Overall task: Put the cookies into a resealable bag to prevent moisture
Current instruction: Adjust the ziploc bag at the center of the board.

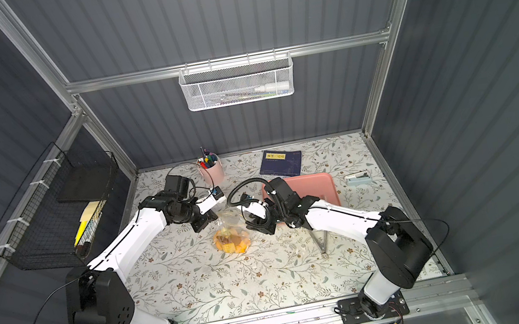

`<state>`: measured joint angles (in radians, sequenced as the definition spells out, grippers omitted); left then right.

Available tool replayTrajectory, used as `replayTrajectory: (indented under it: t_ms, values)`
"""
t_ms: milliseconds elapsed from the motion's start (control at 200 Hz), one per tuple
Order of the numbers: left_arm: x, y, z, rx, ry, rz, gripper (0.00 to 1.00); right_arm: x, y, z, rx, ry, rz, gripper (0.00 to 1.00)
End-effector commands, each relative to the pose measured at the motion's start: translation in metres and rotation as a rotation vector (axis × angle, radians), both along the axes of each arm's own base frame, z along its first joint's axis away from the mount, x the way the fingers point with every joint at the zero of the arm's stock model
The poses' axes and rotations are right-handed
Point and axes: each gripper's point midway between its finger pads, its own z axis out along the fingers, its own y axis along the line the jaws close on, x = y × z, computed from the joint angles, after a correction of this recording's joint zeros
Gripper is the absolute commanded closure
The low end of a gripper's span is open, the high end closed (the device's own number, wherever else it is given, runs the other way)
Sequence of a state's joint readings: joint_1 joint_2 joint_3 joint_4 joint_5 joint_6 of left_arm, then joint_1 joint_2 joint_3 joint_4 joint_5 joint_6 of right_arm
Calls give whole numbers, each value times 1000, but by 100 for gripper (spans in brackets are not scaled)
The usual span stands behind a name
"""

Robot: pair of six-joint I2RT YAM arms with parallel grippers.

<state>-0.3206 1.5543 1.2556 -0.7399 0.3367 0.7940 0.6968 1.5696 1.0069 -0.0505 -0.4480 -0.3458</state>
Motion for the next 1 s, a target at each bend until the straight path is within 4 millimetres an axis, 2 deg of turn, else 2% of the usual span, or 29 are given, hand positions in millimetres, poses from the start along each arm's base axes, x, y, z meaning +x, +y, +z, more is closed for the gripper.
replayTrajectory:
  t_ms: [0, 105, 300, 345, 515, 695, 765, 866, 996]
  values:
    - [-5, 2, 12, 0, -25, -15, 100, 8, 11, 11, 20, -26, -20, 69]
    - [-6, 3, 11, 3, -19, -17, 100, 8, 8, 14, 16, -53, -28, 79]
    - [-3, 8, 6, 43, -8, -6, 100, 4, 4, 20, -10, -69, -2, 75]
    - [-2, 8, 5, 48, -3, -7, 100, 4, 3, 20, -22, -68, 1, 79]
    - [-2, 11, 7, 70, 3, -6, 100, 2, -4, 18, -58, -45, 22, 100]
    - [-5, 11, 22, 57, -37, -23, 100, 1, -14, 22, -56, 40, 58, 100]
    - [-9, 12, 25, 51, -55, -28, 79, 0, -19, 24, -46, 87, 72, 100]
    - [-16, 11, 22, 12, -86, -32, 70, -4, -22, 21, -55, 143, 102, 100]
    - [-29, -13, 24, -184, -116, -60, 55, -10, -20, 13, -68, 231, 122, 100]
